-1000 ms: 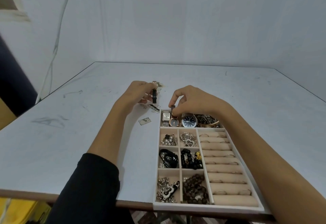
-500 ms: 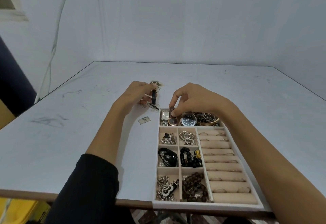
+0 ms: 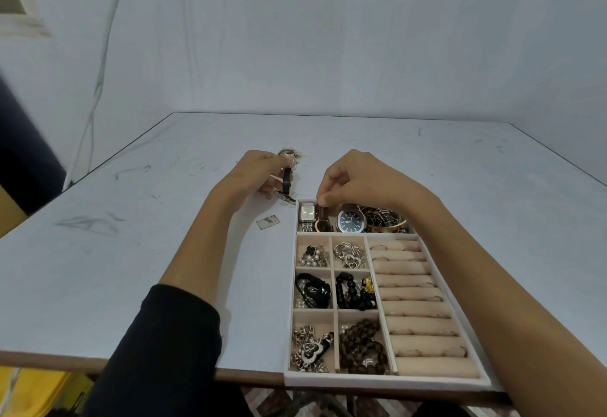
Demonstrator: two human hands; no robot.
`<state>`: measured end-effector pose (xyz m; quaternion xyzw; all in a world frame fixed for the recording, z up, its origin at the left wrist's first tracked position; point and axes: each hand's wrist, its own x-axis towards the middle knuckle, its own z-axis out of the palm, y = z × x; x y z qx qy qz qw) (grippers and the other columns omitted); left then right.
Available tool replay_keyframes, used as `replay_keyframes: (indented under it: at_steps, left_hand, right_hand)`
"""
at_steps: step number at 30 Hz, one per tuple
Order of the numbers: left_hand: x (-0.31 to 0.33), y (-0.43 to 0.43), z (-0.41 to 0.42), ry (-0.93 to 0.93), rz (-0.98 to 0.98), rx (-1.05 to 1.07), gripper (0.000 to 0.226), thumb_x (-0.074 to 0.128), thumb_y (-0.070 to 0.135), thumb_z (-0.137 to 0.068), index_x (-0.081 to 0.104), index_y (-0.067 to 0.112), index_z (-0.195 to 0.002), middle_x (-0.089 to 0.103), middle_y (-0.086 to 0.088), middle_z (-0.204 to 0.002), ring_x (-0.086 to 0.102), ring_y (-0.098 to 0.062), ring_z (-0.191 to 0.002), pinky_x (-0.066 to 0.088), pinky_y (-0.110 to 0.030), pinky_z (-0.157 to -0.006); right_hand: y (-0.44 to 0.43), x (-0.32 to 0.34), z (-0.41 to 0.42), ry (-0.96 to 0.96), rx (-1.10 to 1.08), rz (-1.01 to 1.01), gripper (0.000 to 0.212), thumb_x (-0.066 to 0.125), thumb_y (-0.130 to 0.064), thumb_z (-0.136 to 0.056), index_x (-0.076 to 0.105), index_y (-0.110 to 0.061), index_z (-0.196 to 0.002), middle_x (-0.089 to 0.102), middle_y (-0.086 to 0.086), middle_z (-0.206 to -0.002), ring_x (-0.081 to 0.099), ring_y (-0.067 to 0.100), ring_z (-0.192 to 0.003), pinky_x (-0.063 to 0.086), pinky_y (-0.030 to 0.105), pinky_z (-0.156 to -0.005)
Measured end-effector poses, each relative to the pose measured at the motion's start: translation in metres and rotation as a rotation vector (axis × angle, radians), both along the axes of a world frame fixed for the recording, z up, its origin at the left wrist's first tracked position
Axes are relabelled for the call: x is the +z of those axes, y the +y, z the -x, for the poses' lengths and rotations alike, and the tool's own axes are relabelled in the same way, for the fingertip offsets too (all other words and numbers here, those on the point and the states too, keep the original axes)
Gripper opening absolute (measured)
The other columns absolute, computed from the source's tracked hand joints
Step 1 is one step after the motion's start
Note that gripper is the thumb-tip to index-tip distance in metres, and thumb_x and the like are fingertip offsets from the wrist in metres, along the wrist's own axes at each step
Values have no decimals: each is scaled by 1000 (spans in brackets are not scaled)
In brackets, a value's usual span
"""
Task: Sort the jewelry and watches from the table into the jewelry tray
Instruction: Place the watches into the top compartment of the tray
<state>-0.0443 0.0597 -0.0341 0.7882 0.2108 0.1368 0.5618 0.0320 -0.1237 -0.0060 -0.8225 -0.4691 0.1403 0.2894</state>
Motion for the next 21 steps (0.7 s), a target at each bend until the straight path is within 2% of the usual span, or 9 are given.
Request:
replay_keyframes:
  at_steps: [8,12,15,18,21]
  left_hand:
    - [-2,2,-1,0,-16,-15,20,59,27,-93,67,9,-91,68,3,-73,62,-4,-51,44,-27,-67]
    - [-2,2,-1,-1,-25,-22,20,59,28,-93,67,11,-87,68,5,-70,62,-6,-53,44,-27,-68]
    - [-3,2,-1,1,-30,-24,22,58,29,-93,67,10,-91,69,4,-74,62,-9,-57,44,-28,-70]
    - [-3,3,-1,7,-36,-22,25,58,30,-92,68,8,-95,70,-1,-81,63,-13,-62,45,-30,-74]
    - [-4,4,-2,13,-41,-22,27,59,30,-92,68,6,-96,71,-1,-82,63,-13,-63,46,-31,-75]
  right_hand:
    - [3,-5,-1,-24,0,-11,8,78,-18,-77,76,-14,-83,72,2,-71,63,8,-66,47,20,-64]
    - [4,-7,-1,-33,1,-19,9,79,-19,-76,76,-14,-83,72,5,-75,62,11,-68,46,23,-64]
    - [4,-6,-2,-50,15,-16,7,77,-20,-78,76,-16,-84,72,7,-78,63,19,-73,47,29,-68]
    - [0,-1,-2,-67,58,-11,9,74,-17,-80,75,-22,-88,69,-1,-80,58,12,-71,43,23,-65]
    - [-2,3,2,-91,123,49,24,74,-8,-77,73,-29,-87,70,-6,-87,64,12,-73,47,21,-67]
